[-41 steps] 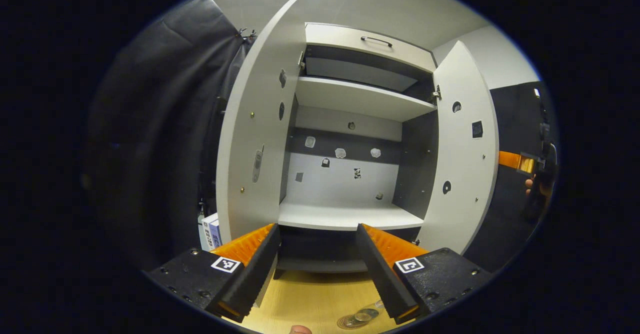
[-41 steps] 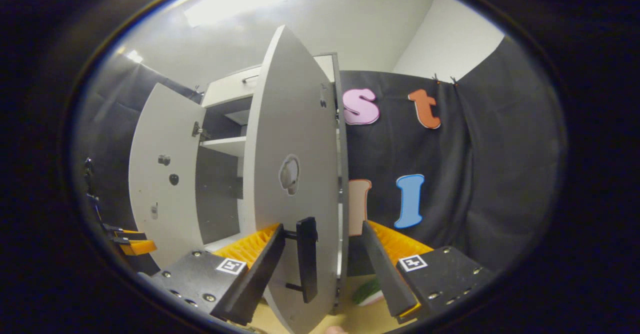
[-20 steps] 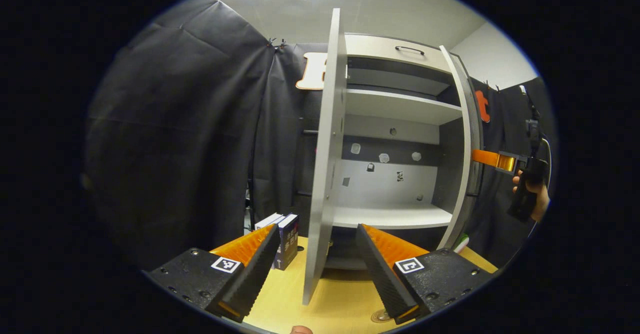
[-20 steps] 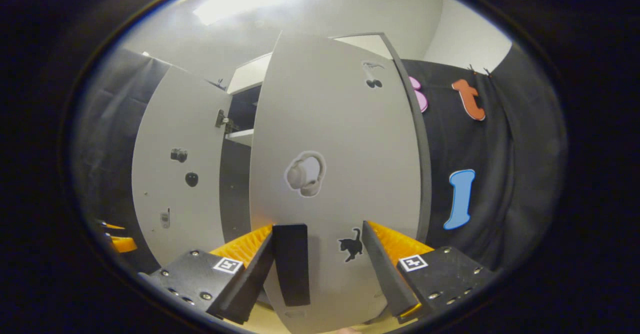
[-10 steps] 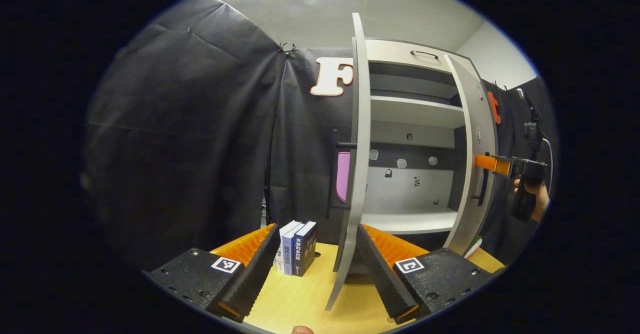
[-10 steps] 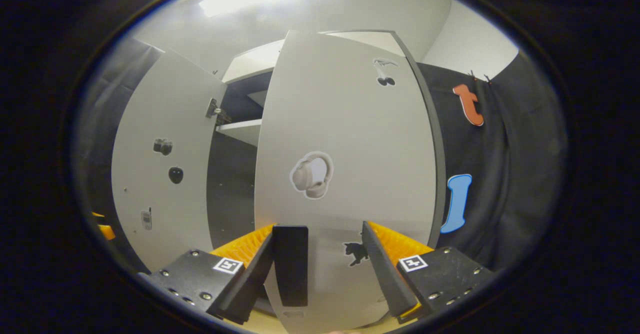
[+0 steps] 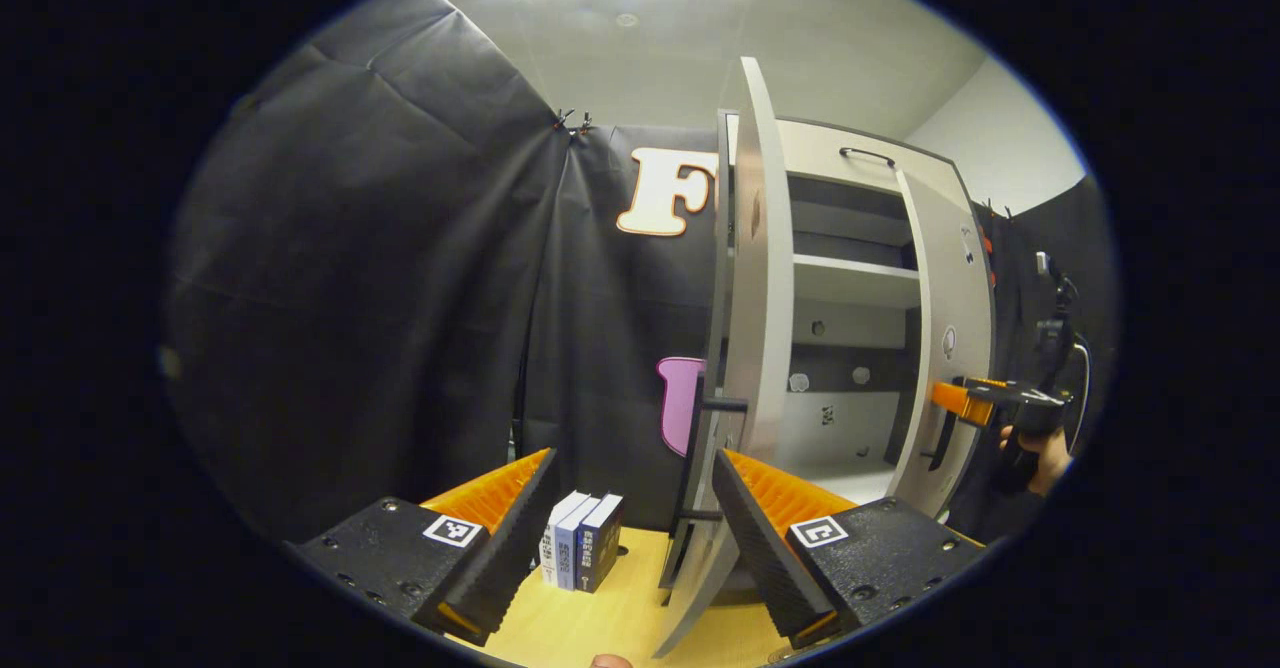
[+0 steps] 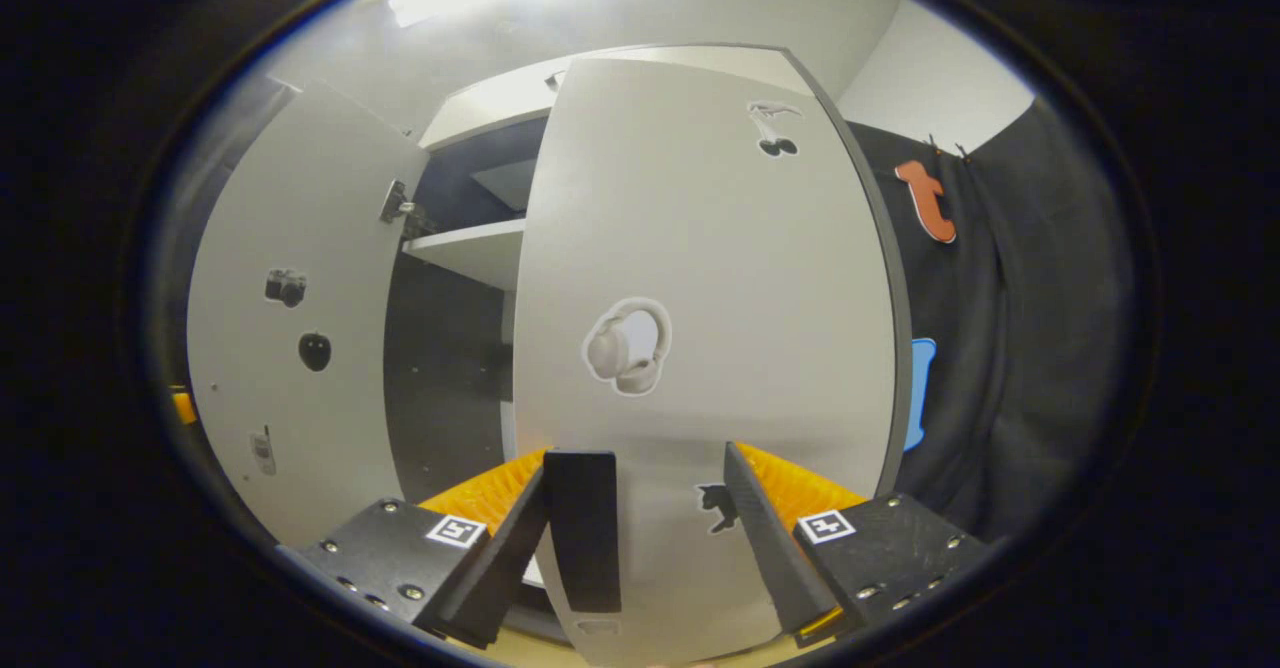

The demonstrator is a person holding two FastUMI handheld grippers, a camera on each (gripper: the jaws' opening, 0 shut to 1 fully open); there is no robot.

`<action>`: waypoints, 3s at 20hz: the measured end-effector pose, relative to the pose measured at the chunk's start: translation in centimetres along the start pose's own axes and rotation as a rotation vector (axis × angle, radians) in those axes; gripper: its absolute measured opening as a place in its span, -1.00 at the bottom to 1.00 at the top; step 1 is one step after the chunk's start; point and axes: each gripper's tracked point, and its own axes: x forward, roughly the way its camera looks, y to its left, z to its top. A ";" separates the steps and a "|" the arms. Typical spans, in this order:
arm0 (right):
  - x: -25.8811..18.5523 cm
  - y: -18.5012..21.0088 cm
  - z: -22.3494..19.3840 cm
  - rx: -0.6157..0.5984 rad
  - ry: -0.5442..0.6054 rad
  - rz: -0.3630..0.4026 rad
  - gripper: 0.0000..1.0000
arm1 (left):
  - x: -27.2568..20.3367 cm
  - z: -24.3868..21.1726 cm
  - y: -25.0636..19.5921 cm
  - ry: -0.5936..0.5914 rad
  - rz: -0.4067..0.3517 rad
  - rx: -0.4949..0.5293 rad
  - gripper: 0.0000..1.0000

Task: Grasp the bottle in the cabinet with the left hand and place it on the coaster, then close the right door with the right hand and the left door with the left hand.

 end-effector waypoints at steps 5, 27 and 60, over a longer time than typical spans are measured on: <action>0.6 0.3 0.2 -0.060 -0.025 -0.053 0.95 | 2.2 1.2 -0.3 0.000 -0.082 -0.023 0.92; 0.4 0.5 1.8 -0.024 -0.081 -0.129 0.94 | 5.1 1.3 -2.4 0.067 -0.331 0.008 0.97; -11.5 -14.3 3.7 -0.155 -0.054 -0.370 0.96 | 9.0 -1.7 -20.2 0.108 -0.633 -0.007 0.99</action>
